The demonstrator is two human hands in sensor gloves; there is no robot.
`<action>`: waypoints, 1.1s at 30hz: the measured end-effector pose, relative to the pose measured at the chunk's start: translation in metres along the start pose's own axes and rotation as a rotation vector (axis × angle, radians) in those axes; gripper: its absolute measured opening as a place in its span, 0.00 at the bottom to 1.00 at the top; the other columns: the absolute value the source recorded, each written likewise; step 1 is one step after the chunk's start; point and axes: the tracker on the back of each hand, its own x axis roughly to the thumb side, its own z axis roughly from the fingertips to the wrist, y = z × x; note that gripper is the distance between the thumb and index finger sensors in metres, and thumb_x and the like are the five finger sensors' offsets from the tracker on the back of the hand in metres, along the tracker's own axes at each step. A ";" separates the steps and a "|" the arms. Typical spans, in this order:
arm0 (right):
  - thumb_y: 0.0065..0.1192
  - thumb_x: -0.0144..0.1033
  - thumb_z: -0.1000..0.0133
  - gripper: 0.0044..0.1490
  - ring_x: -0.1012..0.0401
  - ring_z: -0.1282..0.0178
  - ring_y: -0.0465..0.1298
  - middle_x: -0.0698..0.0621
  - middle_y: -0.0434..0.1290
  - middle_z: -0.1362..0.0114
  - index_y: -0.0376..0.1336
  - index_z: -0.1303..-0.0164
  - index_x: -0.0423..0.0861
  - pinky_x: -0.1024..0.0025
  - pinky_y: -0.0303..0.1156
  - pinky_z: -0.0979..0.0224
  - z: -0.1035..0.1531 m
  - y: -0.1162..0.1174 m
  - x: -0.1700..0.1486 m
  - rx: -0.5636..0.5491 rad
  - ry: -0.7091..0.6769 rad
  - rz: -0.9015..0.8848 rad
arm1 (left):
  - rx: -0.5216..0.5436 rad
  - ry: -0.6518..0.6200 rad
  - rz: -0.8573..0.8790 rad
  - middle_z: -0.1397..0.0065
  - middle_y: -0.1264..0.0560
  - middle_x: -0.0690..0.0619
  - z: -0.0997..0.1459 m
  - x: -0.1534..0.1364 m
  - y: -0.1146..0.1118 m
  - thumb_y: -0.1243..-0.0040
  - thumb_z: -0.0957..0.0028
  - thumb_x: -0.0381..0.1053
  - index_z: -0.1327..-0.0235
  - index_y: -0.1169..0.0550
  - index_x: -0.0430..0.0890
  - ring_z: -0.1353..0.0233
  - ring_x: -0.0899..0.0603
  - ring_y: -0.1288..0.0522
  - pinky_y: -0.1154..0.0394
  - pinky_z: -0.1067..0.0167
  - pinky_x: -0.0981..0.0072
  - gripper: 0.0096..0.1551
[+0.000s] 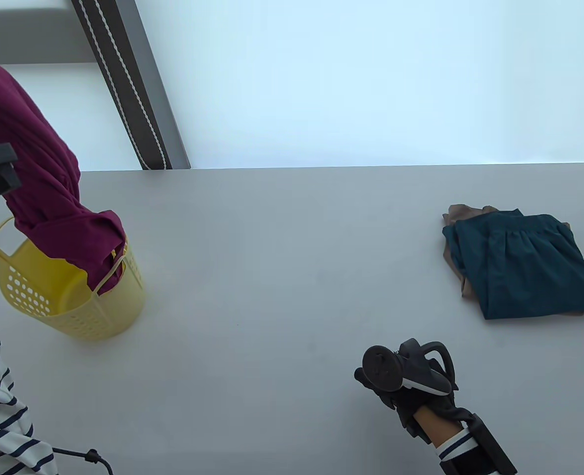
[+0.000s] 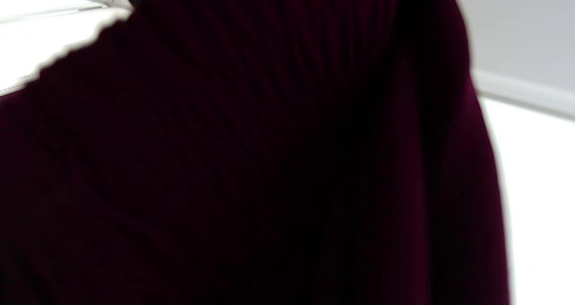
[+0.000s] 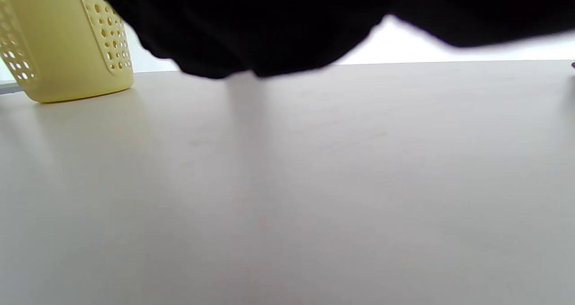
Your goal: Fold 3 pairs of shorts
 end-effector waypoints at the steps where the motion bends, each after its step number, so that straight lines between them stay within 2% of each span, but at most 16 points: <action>1: 0.53 0.53 0.46 0.24 0.60 0.92 0.77 0.52 0.78 0.85 0.74 0.87 0.48 0.61 0.76 0.78 0.001 -0.001 0.000 -0.010 0.004 0.001 | -0.012 -0.019 0.055 0.45 0.23 0.56 -0.001 0.010 0.001 0.60 0.39 0.51 0.42 0.37 0.46 0.57 0.61 0.16 0.15 0.39 0.60 0.17; 5: 0.53 0.53 0.46 0.24 0.60 0.92 0.77 0.53 0.78 0.86 0.74 0.87 0.48 0.61 0.76 0.78 0.003 -0.007 0.000 -0.057 0.021 0.008 | -0.008 -0.087 0.082 0.44 0.24 0.57 0.003 0.040 -0.007 0.61 0.39 0.52 0.42 0.38 0.47 0.56 0.63 0.16 0.15 0.38 0.62 0.17; 8: 0.53 0.53 0.46 0.24 0.60 0.92 0.77 0.53 0.78 0.86 0.74 0.87 0.48 0.61 0.76 0.78 0.004 -0.010 -0.001 -0.073 0.032 0.009 | -0.086 -0.099 0.099 0.44 0.24 0.57 0.004 0.053 -0.028 0.61 0.39 0.52 0.42 0.38 0.47 0.55 0.63 0.16 0.16 0.37 0.61 0.17; 11: 0.53 0.52 0.46 0.24 0.60 0.92 0.77 0.52 0.78 0.86 0.74 0.87 0.48 0.61 0.76 0.78 0.004 -0.011 -0.001 -0.079 0.040 0.010 | -0.199 -0.082 -0.067 0.44 0.23 0.56 0.009 0.054 -0.066 0.60 0.39 0.52 0.42 0.37 0.46 0.56 0.62 0.16 0.16 0.38 0.60 0.18; 15: 0.53 0.52 0.46 0.24 0.60 0.92 0.77 0.52 0.78 0.85 0.74 0.87 0.47 0.61 0.76 0.78 0.005 -0.011 -0.002 -0.082 0.050 0.012 | -0.333 -0.113 -0.247 0.44 0.22 0.55 0.034 0.047 -0.119 0.59 0.39 0.53 0.40 0.36 0.46 0.56 0.61 0.15 0.16 0.39 0.59 0.19; 18: 0.53 0.52 0.46 0.24 0.60 0.92 0.77 0.52 0.78 0.85 0.74 0.87 0.47 0.61 0.76 0.78 0.006 -0.012 -0.003 -0.087 0.054 0.014 | -0.369 -0.162 -0.317 0.43 0.22 0.55 0.052 0.046 -0.142 0.58 0.40 0.53 0.39 0.37 0.45 0.55 0.60 0.15 0.16 0.39 0.58 0.21; 21: 0.53 0.52 0.46 0.24 0.60 0.92 0.77 0.52 0.78 0.85 0.74 0.87 0.47 0.61 0.76 0.78 0.006 -0.012 -0.004 -0.090 0.056 0.009 | -0.442 -0.285 -0.371 0.44 0.21 0.54 0.076 0.051 -0.161 0.57 0.41 0.54 0.39 0.35 0.45 0.55 0.58 0.15 0.17 0.39 0.56 0.22; 23: 0.53 0.52 0.46 0.24 0.60 0.92 0.78 0.52 0.78 0.85 0.74 0.87 0.47 0.61 0.76 0.78 0.006 -0.012 -0.004 -0.090 0.055 0.006 | -0.582 -0.490 -0.457 0.46 0.20 0.54 0.104 0.061 -0.174 0.54 0.43 0.56 0.40 0.32 0.45 0.57 0.57 0.14 0.17 0.40 0.55 0.23; 26: 0.53 0.52 0.46 0.24 0.60 0.92 0.78 0.52 0.78 0.85 0.74 0.87 0.47 0.61 0.76 0.78 0.006 -0.011 -0.004 -0.084 0.053 0.002 | -0.697 -0.740 -0.550 0.48 0.17 0.56 0.161 0.070 -0.185 0.53 0.45 0.58 0.41 0.30 0.48 0.59 0.59 0.13 0.15 0.41 0.57 0.24; 28: 0.53 0.52 0.46 0.24 0.60 0.92 0.78 0.52 0.78 0.85 0.74 0.87 0.47 0.61 0.76 0.78 0.006 -0.010 -0.004 -0.078 0.054 0.000 | -0.840 -0.883 -0.537 0.48 0.16 0.56 0.214 0.072 -0.192 0.51 0.47 0.59 0.41 0.29 0.50 0.59 0.59 0.12 0.15 0.42 0.57 0.25; 29: 0.53 0.52 0.46 0.24 0.60 0.92 0.78 0.52 0.78 0.85 0.74 0.87 0.47 0.61 0.76 0.78 0.006 -0.010 -0.004 -0.077 0.054 0.000 | -0.905 -0.922 -0.532 0.46 0.15 0.56 0.231 0.071 -0.193 0.50 0.48 0.59 0.41 0.28 0.50 0.58 0.58 0.11 0.15 0.41 0.56 0.25; 30: 0.53 0.52 0.46 0.24 0.60 0.92 0.78 0.52 0.78 0.85 0.74 0.87 0.47 0.61 0.76 0.78 0.006 -0.010 -0.004 -0.076 0.057 0.001 | -1.061 -1.003 -0.527 0.44 0.15 0.55 0.261 0.071 -0.195 0.49 0.49 0.60 0.41 0.27 0.51 0.56 0.57 0.11 0.16 0.40 0.55 0.26; 31: 0.53 0.52 0.46 0.24 0.60 0.92 0.78 0.52 0.78 0.85 0.74 0.87 0.47 0.61 0.76 0.78 0.006 -0.011 -0.005 -0.076 0.060 0.001 | -1.301 -1.107 -0.538 0.39 0.16 0.54 0.290 0.069 -0.197 0.51 0.51 0.64 0.39 0.27 0.53 0.51 0.56 0.11 0.17 0.38 0.53 0.30; 33: 0.53 0.52 0.46 0.24 0.60 0.92 0.78 0.52 0.78 0.85 0.74 0.86 0.47 0.61 0.76 0.78 0.006 -0.012 -0.008 -0.080 0.071 -0.001 | -1.657 -1.266 -0.476 0.30 0.20 0.51 0.330 0.067 -0.192 0.55 0.55 0.69 0.30 0.34 0.57 0.42 0.52 0.12 0.21 0.33 0.49 0.38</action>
